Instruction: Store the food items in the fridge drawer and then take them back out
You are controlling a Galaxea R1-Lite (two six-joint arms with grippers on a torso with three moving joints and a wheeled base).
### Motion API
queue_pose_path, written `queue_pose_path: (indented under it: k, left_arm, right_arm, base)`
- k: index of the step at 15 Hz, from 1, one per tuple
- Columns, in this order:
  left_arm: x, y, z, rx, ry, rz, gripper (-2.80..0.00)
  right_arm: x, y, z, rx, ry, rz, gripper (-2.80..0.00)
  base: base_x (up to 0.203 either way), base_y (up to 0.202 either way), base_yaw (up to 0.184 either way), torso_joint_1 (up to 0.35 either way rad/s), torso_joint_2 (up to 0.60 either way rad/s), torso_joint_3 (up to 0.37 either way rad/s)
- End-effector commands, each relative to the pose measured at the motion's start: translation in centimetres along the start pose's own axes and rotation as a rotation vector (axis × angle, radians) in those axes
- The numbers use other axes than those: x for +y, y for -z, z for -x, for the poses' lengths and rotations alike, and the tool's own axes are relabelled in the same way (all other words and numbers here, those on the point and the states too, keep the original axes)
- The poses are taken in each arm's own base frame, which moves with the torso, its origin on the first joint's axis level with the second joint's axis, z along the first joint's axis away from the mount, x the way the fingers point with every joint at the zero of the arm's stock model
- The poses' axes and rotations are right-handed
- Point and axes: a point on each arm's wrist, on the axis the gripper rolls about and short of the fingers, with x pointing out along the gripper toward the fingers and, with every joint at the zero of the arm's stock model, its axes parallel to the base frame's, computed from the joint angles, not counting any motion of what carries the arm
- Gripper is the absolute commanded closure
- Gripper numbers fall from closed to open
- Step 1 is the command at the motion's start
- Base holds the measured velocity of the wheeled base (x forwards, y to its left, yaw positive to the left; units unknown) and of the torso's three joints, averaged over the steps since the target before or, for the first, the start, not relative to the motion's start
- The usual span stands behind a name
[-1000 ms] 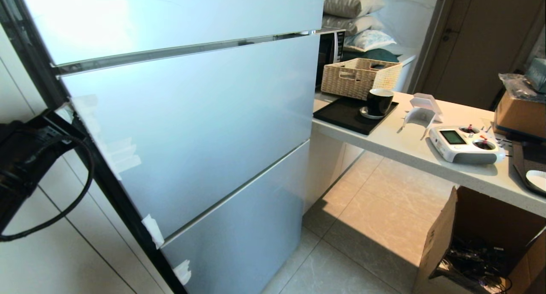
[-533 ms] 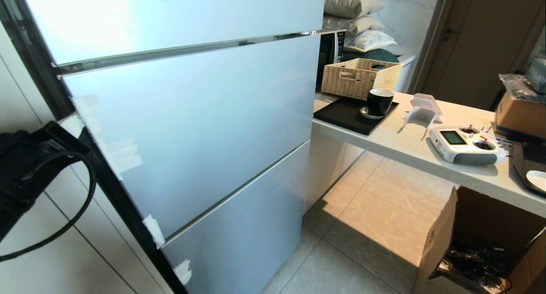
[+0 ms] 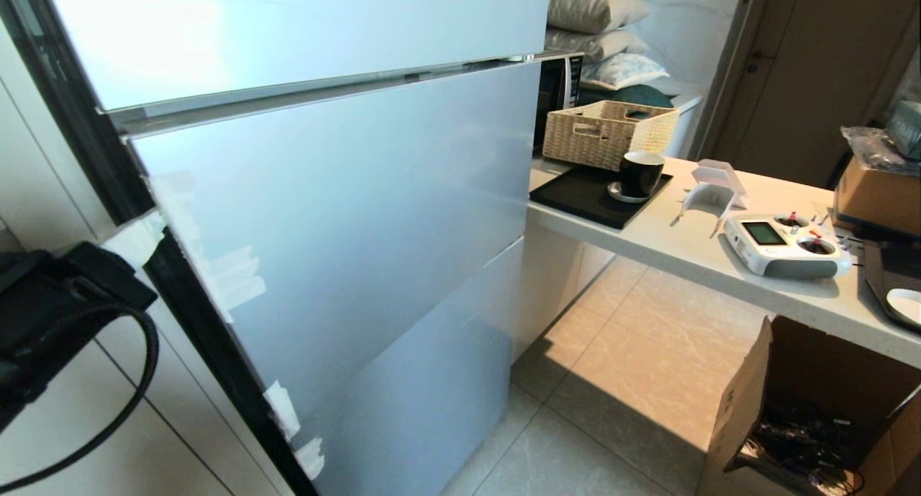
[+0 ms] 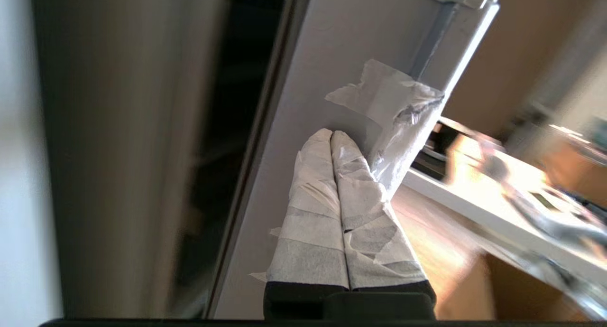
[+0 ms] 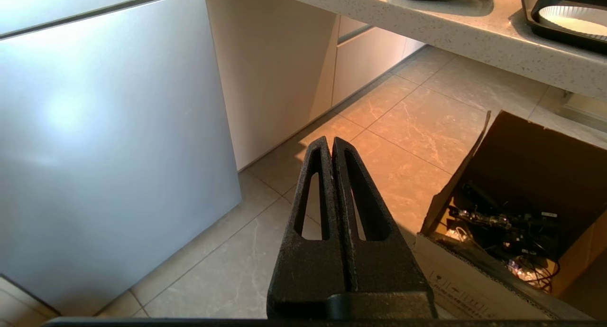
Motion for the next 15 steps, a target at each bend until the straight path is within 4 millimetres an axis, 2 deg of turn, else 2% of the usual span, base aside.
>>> queue_pose_path:
  k: [1,3,5,8,12,14,15]
  left_arm:
    - [-1.2,0.0,1.2,0.003,0.102,0.018,0.00]
    - [-2.6,0.6,2.6,0.042,0.232,0.043,0.00]
    - [-3.8,0.5,5.4,0.041,0.379,0.078,0.00]
    - [-3.1,-0.4,9.7,-0.016,0.411,0.115,0.00]
    - [-1.6,-0.9,14.9,0.016,0.272,0.116,0.00]
    - [-0.7,-0.1,16.6,0.107,0.087,0.005,0.00]
    - [-0.5,0.0,17.0,0.096,-0.018,-0.056,0.00]
  right_arm:
    - [0.0,0.0,0.0,0.001,0.000,-0.001,0.00]
    - [0.0,0.0,0.0,0.001,0.000,0.001,0.00]
    - [0.0,0.0,0.0,0.001,0.000,0.000,0.00]
    - [0.0,0.0,0.0,0.001,0.000,0.001,0.00]
    - [0.0,0.0,0.0,0.000,0.000,0.001,0.00]
    - [0.0,0.0,0.0,0.001,0.000,0.001,0.00]
    - [0.0,0.0,0.0,0.001,0.000,0.001,0.00]
  base:
    - [0.000,0.000,0.000,0.000,0.00,0.000]
    - [0.000,0.000,0.000,0.000,0.00,0.000]
    - [0.000,0.000,0.000,0.000,0.00,0.000]
    - [0.000,0.000,0.000,0.000,0.00,0.000]
    - [0.000,0.000,0.000,0.000,0.00,0.000]
    - [0.000,0.000,0.000,0.000,0.00,0.000]
    - [0.000,0.000,0.000,0.000,0.00,0.000]
